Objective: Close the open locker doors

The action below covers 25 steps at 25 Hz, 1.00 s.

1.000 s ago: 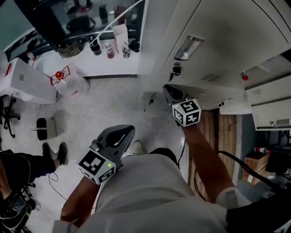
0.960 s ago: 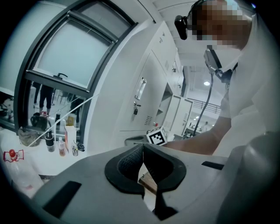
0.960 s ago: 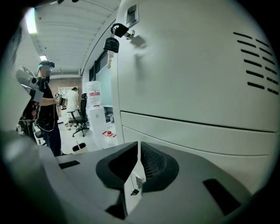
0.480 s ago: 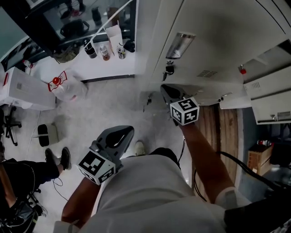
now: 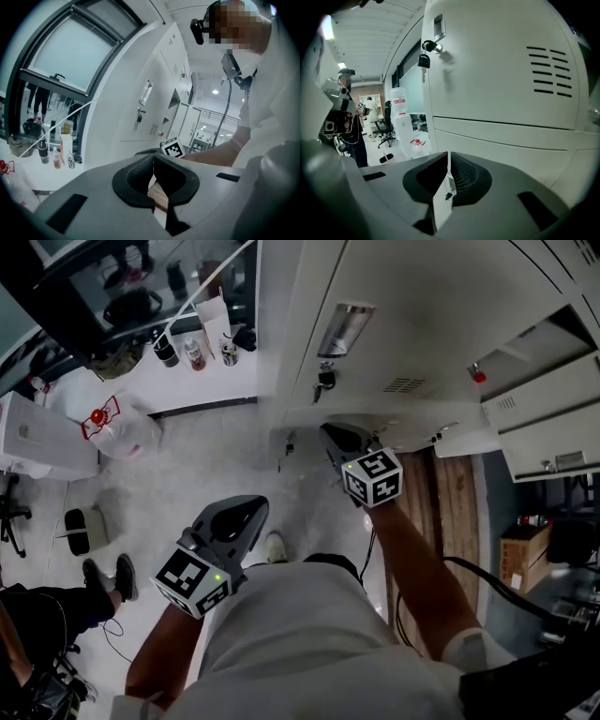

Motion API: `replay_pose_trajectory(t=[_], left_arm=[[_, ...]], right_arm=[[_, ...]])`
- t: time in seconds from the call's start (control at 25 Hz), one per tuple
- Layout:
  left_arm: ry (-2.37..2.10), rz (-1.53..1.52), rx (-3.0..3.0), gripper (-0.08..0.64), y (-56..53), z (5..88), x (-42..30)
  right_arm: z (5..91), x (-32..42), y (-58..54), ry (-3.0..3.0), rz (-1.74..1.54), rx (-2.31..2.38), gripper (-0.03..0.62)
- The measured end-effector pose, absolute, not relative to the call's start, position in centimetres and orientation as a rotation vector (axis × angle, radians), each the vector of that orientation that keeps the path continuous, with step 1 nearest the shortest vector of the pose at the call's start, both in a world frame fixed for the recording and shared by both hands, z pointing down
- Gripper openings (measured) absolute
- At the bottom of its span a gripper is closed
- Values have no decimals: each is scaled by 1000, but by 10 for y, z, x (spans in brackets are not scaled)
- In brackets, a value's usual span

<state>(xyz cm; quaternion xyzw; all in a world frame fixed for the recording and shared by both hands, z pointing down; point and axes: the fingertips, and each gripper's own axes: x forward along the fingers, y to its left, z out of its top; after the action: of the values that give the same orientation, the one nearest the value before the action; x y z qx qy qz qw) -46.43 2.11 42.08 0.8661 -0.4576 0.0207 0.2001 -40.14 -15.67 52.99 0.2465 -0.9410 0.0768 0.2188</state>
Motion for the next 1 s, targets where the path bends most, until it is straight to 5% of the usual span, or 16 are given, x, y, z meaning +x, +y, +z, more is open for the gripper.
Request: replay_pose_trajectory(t=[0.6,1.0], left_arm=[[-913,75,2538,12,14,433,-356],[-818,145,2617,12,-14,421,-234]], right_arm=[[480,-279,-50,-2539,297,704,23],[427,-131,-54,-2647,276,846,25]])
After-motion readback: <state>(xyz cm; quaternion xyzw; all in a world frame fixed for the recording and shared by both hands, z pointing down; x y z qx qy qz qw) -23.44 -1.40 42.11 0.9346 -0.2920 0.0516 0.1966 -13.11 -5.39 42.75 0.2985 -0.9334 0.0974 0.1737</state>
